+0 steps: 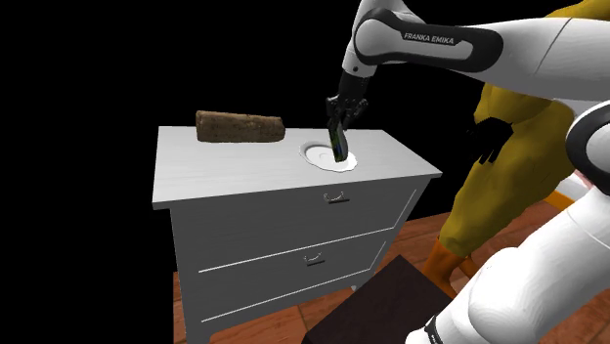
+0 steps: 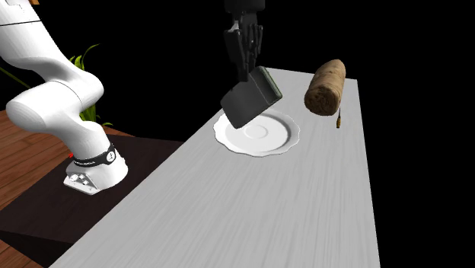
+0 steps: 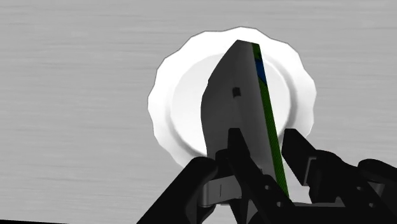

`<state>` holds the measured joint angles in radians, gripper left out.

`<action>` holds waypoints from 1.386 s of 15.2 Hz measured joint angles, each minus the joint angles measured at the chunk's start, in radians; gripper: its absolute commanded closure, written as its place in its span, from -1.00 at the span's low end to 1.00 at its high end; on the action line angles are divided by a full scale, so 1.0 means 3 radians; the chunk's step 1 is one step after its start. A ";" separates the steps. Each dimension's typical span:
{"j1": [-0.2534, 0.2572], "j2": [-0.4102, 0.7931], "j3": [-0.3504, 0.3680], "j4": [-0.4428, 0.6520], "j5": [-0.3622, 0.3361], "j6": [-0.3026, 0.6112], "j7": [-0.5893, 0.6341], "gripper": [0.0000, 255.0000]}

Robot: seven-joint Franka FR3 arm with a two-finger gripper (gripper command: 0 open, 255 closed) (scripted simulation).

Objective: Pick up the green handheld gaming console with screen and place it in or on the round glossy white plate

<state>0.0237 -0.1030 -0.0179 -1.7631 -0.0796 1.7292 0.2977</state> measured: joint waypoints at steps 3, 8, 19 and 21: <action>0.0000 -0.0042 0.0001 -0.0097 -0.0002 0.0103 0.0006 1.00; -0.0001 -0.0032 0.0001 -0.0101 -0.0003 0.0119 0.0005 -1.00; 0.0003 0.0034 0.0007 0.0291 0.0003 -0.0274 -0.0010 -1.00; 0.0009 0.0036 0.0014 0.0336 0.0003 -0.0319 -0.0001 -1.00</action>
<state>0.0264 -0.0924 -0.0137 -1.6624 -0.0786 1.6336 0.2976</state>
